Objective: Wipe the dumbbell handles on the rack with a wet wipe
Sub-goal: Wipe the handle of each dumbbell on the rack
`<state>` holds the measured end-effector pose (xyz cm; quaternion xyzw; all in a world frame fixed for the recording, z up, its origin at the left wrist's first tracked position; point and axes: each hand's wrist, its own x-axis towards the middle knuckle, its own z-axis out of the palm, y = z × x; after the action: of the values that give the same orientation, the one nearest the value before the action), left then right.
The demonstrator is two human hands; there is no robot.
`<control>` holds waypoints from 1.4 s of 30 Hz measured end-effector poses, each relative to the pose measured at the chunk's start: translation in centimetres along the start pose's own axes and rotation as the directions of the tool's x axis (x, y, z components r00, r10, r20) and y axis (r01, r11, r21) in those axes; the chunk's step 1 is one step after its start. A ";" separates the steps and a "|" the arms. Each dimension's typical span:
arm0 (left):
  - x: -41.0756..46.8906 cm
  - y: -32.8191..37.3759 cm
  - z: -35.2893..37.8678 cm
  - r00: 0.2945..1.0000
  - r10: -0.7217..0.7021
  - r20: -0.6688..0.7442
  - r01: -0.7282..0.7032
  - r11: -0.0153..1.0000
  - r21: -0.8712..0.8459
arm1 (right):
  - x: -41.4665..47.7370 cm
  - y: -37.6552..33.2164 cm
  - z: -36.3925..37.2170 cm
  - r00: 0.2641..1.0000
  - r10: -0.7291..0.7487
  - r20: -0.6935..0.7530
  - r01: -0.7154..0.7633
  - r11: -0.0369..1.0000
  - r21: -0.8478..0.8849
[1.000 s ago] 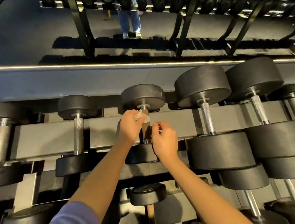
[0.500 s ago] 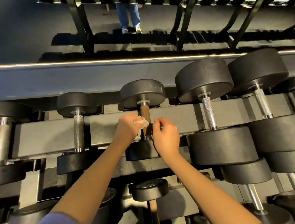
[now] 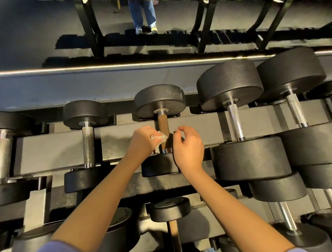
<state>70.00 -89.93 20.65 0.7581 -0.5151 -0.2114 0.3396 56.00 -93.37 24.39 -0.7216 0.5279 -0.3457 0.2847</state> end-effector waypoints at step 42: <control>-5.8 -1.5 -4.4 0.992 -0.085 -0.089 0.110 0.939 0.326 | 0.0 0.0 0.0 0.921 -0.309 0.235 0.317 0.948 0.006</control>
<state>71.68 -82.91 22.37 0.8361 -0.4920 -0.1106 0.2158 55.99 -93.38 24.38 -0.8368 0.3743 -0.2910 0.2739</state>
